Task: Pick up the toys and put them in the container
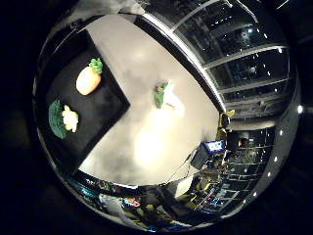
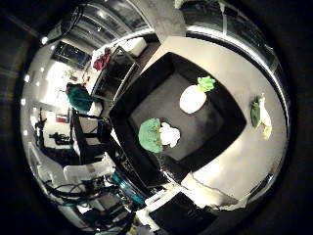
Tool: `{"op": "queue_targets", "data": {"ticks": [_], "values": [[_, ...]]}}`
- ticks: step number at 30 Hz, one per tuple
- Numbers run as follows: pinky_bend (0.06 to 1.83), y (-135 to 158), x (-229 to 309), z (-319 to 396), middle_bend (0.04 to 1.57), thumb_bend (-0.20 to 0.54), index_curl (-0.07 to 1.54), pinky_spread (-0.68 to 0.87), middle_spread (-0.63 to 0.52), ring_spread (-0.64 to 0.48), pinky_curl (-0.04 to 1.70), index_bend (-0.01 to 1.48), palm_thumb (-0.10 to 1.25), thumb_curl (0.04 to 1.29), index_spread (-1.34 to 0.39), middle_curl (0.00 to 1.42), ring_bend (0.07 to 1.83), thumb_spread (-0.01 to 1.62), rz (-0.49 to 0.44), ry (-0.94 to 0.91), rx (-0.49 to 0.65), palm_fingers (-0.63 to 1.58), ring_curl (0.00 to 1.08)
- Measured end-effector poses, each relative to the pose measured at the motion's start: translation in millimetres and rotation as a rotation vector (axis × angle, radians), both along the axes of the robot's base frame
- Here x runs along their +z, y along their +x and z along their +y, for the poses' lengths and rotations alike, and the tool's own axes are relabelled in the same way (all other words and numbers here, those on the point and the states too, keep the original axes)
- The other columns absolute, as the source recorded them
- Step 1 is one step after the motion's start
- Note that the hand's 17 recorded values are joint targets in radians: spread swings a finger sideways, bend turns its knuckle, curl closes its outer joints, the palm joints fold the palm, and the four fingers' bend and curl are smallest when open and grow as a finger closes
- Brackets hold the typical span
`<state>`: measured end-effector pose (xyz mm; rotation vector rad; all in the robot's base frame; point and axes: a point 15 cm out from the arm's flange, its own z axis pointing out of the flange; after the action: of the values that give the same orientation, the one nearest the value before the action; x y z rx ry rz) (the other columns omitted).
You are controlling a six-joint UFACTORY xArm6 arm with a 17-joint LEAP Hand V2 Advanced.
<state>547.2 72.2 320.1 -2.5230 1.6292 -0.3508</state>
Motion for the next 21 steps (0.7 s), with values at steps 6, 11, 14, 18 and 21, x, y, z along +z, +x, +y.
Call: {"op": "queue_targets", "data": {"ticks": [6,11,14,18,21], "values": [[0.70,-11,19,-113,0.30,-0.033,0.22,0.40,0.05,0.15,0.19,0.15,0.59,0.32,-0.37,0.34,0.49,0.89,-0.027,-0.030,-0.099,0.08,0.26],[0.65,-26,18,-205,0.33,-0.026,0.24,0.40,0.02,0.13,0.18,0.17,0.59,0.32,-0.37,0.35,0.49,0.96,-0.020,-0.040,-0.220,0.14,0.25],[0.62,-38,0,-255,0.34,-0.023,0.25,0.39,0.00,0.11,0.18,0.17,0.60,0.32,-0.37,0.35,0.48,0.98,0.010,-0.038,-0.292,0.16,0.25],[0.60,-48,-33,-296,0.34,-0.022,0.26,0.40,-0.01,0.10,0.19,0.16,0.62,0.32,-0.36,0.34,0.46,1.00,0.069,-0.024,-0.360,0.19,0.24],[0.58,-46,-54,-306,0.34,-0.024,0.27,0.40,-0.02,0.10,0.19,0.16,0.63,0.32,-0.35,0.34,0.46,1.01,0.099,-0.014,-0.380,0.21,0.24]]}}
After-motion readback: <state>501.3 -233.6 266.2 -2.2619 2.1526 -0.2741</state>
